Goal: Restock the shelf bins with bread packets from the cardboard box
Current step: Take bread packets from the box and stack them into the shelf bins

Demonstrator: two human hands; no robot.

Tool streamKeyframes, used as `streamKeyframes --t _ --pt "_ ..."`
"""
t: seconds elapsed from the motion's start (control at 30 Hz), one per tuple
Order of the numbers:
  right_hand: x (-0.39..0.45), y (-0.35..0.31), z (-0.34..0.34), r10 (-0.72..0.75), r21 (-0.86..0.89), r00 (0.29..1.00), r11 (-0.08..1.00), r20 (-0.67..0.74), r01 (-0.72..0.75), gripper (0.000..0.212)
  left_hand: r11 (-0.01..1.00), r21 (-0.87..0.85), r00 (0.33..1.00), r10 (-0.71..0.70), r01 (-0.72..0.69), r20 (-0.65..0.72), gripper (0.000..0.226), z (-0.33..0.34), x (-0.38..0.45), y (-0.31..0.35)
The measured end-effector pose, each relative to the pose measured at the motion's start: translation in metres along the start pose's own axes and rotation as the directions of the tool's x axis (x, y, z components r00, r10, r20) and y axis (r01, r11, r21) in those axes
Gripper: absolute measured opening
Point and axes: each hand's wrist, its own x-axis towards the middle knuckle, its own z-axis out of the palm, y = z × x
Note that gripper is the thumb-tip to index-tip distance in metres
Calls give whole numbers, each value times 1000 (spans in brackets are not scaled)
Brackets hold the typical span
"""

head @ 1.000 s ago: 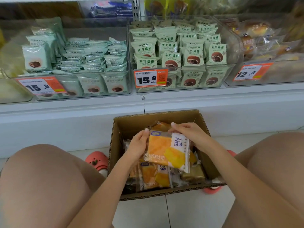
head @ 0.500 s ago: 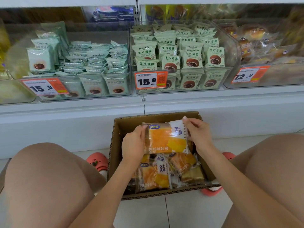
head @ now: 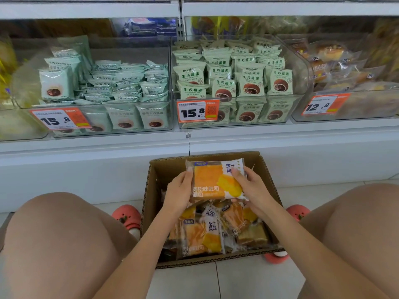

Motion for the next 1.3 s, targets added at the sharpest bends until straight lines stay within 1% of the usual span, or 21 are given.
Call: streamKeyframes --t 0.1,0.17,0.23,0.33,0.43,0.5,0.57,0.6,0.63,0.67,0.73,0.8,0.87,0.93,0.97,1.0,1.03,1.1,1.17,1.23,1.3 --pt "2 1 -2 -13 -7 1000 1000 -6 13 18 985 142 992 111 -101 -62 43 2 1 -3" --pt "3 2 -2 7 21 1000 1000 -20 -7 19 979 149 984 154 -141 -86 42 1 2 -2" --pt "4 2 -4 24 57 1000 998 -17 -23 23 987 90 988 137 -131 -66 39 -2 2 1" --pt "7 -2 -9 37 87 999 995 16 -38 27 995 -53 996 81 -79 36 39 -7 3 7" --pt "9 -4 -12 40 106 999 993 27 -43 24 985 -151 991 93 -77 100 44 -11 6 8" --pt "10 -3 -12 39 113 999 993 25 -41 24 990 -136 993 53 -38 108 47 -11 5 10" --pt "10 -2 -11 28 116 999 993 18 -30 24 995 -96 995 -4 14 104 45 -10 4 12" --pt "10 -2 -11 20 115 1000 993 10 -21 23 997 -77 995 -6 14 101 43 -9 4 14" --pt "10 -3 -11 7 106 1000 994 3 -7 23 999 -30 996 16 -14 88 41 -9 5 15" --pt "9 -5 -11 -9 86 1000 996 0 9 24 996 58 996 65 -69 58 38 -9 6 15" --pt "7 -11 -9 -30 32 999 999 12 30 30 955 221 978 206 -197 -16 36 -9 5 15" --pt "2 -22 -8 -33 -32 998 999 51 35 39 929 240 953 300 -281 -48 35 -11 3 23" --pt "-4 -39 -10 -43 -77 996 996 76 48 47 881 313 923 384 -355 -33 32 -18 1 40" --pt "-10 -65 -15 -101 -81 993 991 67 106 45 784 440 873 488 -437 -3 27 -29 3 64" --pt "-14 -82 -18 -141 -98 988 984 60 146 40 729 477 828 560 -491 -4 30 -36 4 78" --pt "-17 -101 -20 -186 -125 981 973 59 193 35 662 508 764 645 -551 -11 36 -43 6 95" --pt "-20 -123 -22 -236 -145 970 959 57 242 31 580 540 683 730 -609 -15 39 -51 10 112" --pt "-26 -170 -25 -360 -172 931 915 57 364 30 423 603 515 857 -676 -24 36 -64 16 156" --pt "-32 -221 -27 -484 -209 875 853 29 479 31 339 684 406 911 -646 -68 40 -75 26 204" --pt "-33 -272 -28 -587 -176 809 798 -13 576 35 328 751 334 930 -573 -152 39 -86 38 251" --pt "-31 -322 -30 -661 -84 749 749 -44 657 57 293 799 232 953 -526 -196 34 -97 53 290"
